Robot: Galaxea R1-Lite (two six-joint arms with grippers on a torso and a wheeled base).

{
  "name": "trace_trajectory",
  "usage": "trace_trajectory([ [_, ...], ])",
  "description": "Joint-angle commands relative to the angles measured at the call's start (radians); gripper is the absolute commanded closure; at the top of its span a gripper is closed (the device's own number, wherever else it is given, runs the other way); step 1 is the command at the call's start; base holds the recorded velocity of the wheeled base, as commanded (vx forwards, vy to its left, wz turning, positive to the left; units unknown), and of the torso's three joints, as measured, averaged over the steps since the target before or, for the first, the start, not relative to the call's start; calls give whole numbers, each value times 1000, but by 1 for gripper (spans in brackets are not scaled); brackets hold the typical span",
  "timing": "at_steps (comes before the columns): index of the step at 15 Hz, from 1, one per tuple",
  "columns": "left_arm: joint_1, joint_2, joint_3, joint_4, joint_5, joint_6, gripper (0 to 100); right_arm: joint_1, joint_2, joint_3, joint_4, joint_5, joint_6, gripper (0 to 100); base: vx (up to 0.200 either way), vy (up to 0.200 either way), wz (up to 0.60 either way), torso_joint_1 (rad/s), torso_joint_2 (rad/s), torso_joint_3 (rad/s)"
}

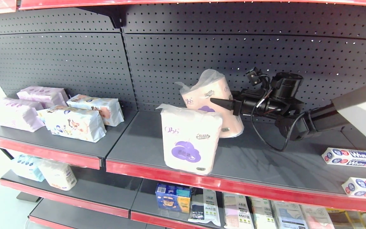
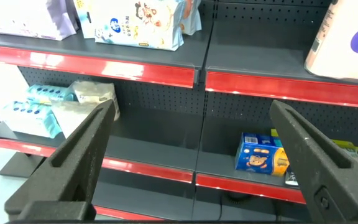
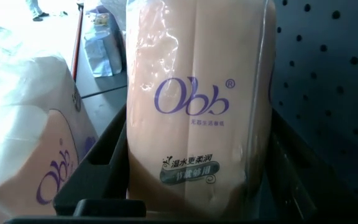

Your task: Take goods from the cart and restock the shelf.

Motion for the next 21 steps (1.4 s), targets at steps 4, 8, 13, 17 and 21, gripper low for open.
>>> trace_trajectory([
  [4, 0, 2, 0, 0, 0, 0, 0, 7, 33, -25, 0, -2, 4, 100, 0, 0, 0, 0, 0, 0],
  [8, 0, 2, 0, 0, 0, 0, 0, 19, 42, -38, 0, -2, 7, 100, 0, 0, 0, 0, 0, 0],
  [13, 0, 2, 0, 0, 2, 0, 0, 44, 56, -54, 1, -2, 26, 100, 0, 0, 0, 0, 0, 0],
  [17, 0, 2, 0, 0, 0, 0, 0, 27, 62, -53, 1, -5, 21, 100, 0, 0, 0, 0, 0, 0],
  [21, 0, 2, 0, 0, 0, 1, 0, 1, 61, -19, 4, -8, 12, 100, 0, 0, 0, 0, 0, 0],
])
